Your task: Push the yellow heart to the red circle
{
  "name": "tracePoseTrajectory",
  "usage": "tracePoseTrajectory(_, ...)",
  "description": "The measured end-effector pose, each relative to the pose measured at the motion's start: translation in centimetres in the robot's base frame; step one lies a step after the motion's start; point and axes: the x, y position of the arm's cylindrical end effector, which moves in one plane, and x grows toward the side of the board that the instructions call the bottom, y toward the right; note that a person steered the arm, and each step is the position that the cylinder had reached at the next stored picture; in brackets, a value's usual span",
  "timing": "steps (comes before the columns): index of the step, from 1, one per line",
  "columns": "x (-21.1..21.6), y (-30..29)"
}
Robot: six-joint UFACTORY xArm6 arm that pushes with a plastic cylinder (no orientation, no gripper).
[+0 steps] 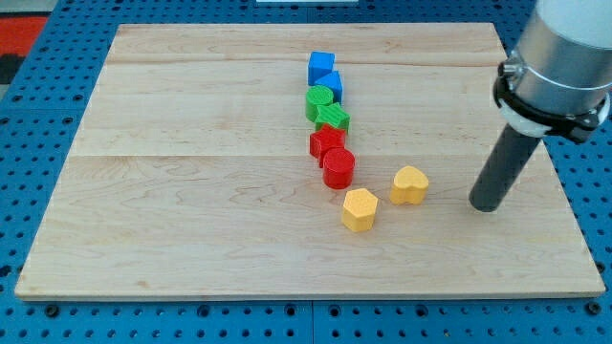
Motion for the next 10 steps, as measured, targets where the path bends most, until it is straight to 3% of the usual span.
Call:
tracePoseTrajectory(4, -4.9, -4.2)
tracePoseTrajectory(6, -3.9, -4.0)
tracePoseTrajectory(8, -0.1, -5.8)
tracePoseTrajectory(10, -0.2, -7.8)
